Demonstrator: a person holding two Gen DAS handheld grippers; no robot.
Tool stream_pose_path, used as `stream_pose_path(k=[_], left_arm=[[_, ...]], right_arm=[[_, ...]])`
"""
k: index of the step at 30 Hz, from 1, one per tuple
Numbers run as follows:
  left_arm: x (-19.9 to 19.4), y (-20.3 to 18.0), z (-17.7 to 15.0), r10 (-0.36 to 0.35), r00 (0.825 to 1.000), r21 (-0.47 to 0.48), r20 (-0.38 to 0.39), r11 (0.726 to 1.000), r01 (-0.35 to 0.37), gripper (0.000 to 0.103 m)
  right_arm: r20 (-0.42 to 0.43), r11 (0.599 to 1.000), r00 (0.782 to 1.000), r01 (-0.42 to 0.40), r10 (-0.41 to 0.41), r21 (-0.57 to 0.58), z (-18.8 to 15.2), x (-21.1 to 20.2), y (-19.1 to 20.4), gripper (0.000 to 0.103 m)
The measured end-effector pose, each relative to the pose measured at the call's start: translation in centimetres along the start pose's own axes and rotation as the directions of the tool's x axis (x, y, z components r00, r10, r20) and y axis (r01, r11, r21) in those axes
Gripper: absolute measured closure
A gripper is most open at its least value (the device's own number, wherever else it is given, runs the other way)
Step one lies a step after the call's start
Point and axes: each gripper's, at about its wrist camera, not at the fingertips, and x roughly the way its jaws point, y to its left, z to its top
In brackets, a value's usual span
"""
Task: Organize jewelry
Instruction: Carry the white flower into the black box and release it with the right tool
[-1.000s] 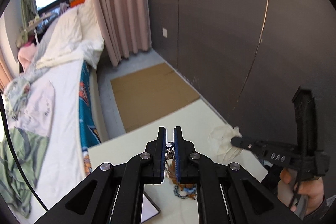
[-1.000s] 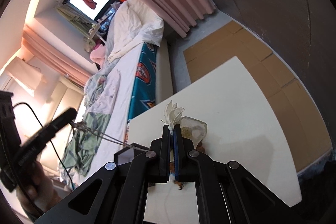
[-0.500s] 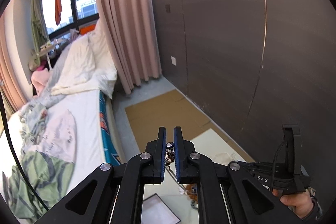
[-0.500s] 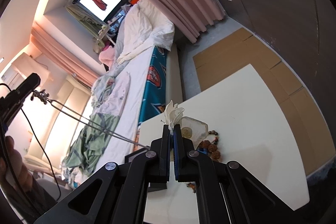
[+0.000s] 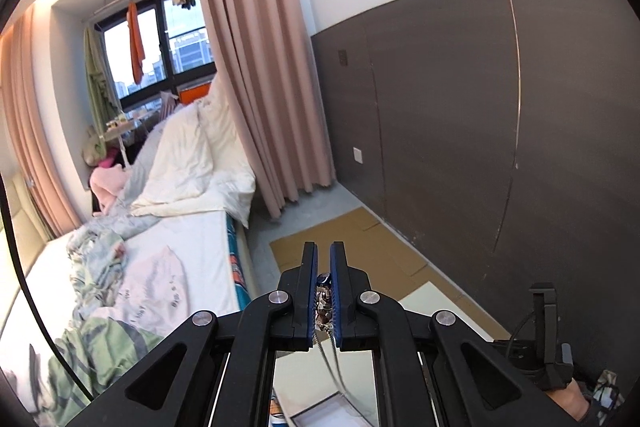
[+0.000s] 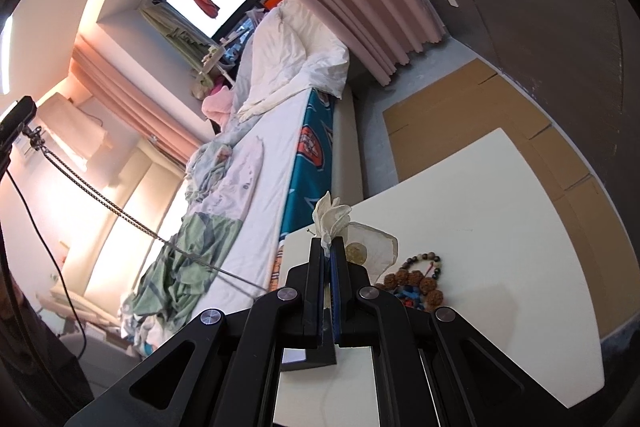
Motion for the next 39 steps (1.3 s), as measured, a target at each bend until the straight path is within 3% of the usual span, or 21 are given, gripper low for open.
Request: stream_pose_path(k=[15,22,30,39], left_arm=[[1.3,2.4,-3.5,0.033,0.997,-0.034,-0.066,0.999,-0.036,0.097],[4.6,2.3,-7.1,-0.013,0.987,-0.072,-0.158,0.997,0.002,0.097],[8.7,1.1,-12.1,-0.082,0.954,-0.104,-0.29,0.993,0.054,0.097],[12.1,0.8,-16.7,-0.161,0.897,-0.193,-0.412,0.977,0.086,0.097]], right_arm=[[-0.013,0.999,1.0,-0.01,0.01,-0.041,-0.5,0.7,1.4,0.099],[-0.007,0.999,1.0,0.001,-0.001,-0.047,-0.4,0.6,1.1,0.099],[0.004,0.999,1.0,0.015,-0.015,-0.04,-0.2,0.5,0.7,0.099],[-0.01,0.999,1.0,0.009,-0.009,-0.051,-0.5,1.3,1.5,0.099]])
